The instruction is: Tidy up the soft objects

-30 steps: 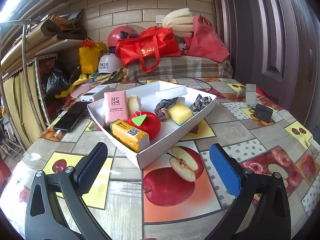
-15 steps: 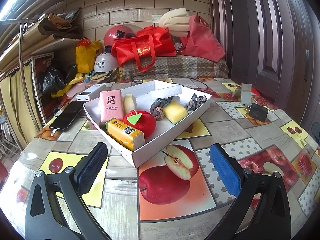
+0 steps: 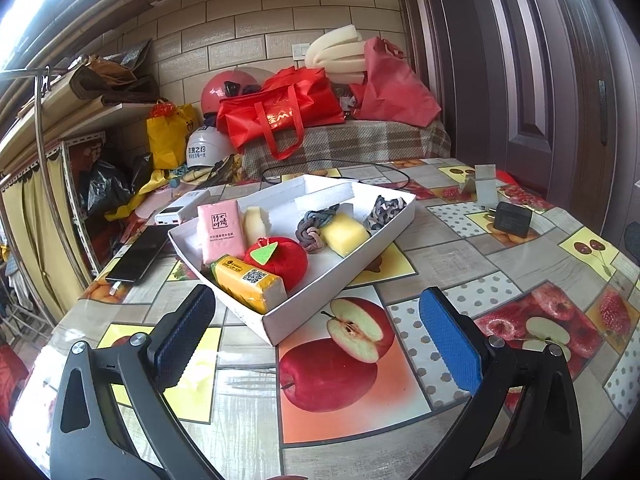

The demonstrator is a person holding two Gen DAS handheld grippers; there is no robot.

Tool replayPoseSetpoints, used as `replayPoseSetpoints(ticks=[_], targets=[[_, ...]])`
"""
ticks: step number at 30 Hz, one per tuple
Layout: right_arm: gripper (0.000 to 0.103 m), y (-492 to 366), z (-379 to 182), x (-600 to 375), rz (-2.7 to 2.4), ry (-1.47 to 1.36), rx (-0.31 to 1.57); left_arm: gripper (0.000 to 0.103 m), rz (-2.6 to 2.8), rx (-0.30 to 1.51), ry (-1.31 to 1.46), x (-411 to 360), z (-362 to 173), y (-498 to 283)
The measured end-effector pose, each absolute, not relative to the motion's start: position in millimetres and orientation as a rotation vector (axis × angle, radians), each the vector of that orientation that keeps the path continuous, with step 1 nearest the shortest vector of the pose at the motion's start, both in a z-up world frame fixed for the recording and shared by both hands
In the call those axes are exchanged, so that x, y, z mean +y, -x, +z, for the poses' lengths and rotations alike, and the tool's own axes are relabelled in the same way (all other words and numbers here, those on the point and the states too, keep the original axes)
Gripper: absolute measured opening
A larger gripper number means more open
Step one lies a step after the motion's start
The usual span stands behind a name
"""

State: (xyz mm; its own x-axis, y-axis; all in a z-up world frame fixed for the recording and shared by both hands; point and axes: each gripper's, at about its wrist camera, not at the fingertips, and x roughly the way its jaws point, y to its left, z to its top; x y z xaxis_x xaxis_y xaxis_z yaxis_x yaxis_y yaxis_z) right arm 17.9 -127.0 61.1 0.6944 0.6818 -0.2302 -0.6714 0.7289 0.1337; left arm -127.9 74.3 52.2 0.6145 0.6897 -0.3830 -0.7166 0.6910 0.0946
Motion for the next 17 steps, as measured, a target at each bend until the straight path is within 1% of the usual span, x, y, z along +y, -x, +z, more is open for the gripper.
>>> replayPoseSetpoints(ticks=[17], targets=[[0.103,-16.9,61.9,-125.7,0.755,-0.035,0.27,0.103,0.818,0.435,0.088,79.1,47.5,125.4]])
